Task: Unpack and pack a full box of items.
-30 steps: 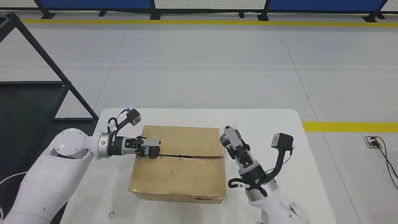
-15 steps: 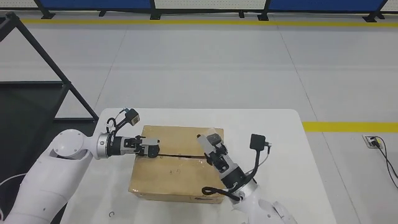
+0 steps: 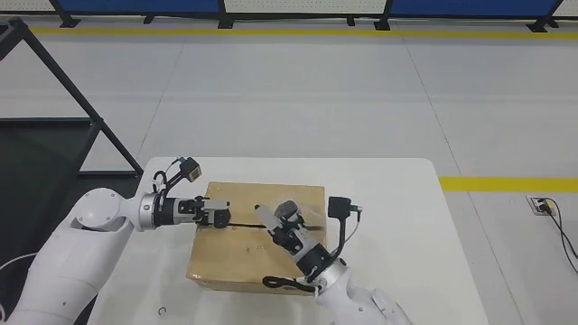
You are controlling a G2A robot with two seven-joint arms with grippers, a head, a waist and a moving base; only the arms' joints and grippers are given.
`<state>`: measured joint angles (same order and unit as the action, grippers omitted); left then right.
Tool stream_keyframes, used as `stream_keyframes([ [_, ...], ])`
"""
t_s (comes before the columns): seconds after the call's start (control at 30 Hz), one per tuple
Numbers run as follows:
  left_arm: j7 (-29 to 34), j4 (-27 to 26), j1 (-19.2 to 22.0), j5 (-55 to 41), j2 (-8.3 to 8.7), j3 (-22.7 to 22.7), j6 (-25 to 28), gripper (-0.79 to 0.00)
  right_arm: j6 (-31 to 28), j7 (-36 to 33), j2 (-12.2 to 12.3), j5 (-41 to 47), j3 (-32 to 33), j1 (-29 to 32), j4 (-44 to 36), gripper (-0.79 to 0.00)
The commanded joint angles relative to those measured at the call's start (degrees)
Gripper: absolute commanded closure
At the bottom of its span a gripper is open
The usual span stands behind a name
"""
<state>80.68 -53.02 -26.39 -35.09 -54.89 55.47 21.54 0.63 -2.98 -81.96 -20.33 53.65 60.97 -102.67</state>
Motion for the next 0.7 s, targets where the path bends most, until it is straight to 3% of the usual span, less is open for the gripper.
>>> stream_keyframes([
  [0.0, 0.06, 0.12, -0.09, -0.14, -0.02, 0.23, 0.01, -0.785, 0.30, -0.05, -0.26, -0.07, -0.55, -0.58, 0.79, -0.785],
  [0.67, 0.90, 0.59, -1.02, -1.21, -0.15, 2.45, -0.12, -0.785, 1.61, -0.72, -2.61, -1.25, -4.51, -3.69, 8.05, -0.785],
])
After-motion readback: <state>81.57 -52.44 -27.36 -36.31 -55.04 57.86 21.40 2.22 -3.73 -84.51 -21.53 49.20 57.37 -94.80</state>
